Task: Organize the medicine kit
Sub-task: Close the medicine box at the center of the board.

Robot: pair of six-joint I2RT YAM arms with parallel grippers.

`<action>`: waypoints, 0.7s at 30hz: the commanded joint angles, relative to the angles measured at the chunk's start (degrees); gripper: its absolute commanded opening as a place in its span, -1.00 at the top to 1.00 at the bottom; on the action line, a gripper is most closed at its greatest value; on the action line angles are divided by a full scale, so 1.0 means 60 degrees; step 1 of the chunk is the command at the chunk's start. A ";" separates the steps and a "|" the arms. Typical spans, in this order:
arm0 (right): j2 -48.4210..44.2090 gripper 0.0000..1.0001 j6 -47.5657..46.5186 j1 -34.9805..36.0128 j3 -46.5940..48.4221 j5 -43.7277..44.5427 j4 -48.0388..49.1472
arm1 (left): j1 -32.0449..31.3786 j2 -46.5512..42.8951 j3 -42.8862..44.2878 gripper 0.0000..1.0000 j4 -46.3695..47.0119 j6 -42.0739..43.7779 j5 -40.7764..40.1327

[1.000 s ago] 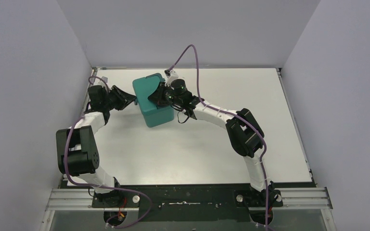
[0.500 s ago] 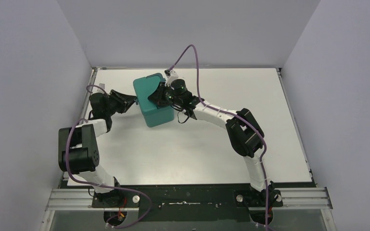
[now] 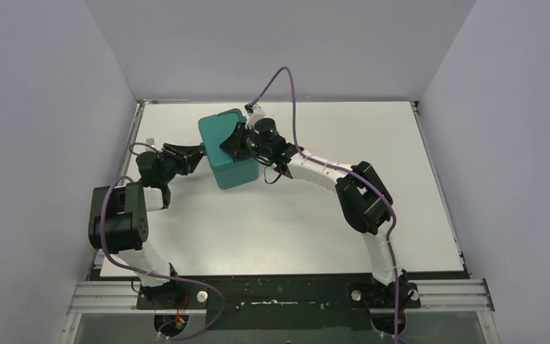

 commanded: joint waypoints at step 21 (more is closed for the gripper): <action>-0.1674 0.50 -0.0773 -0.1076 -0.0186 -0.0614 -0.2977 | 0.0441 -0.3418 0.2773 -0.02 -0.7485 0.6117 -0.0943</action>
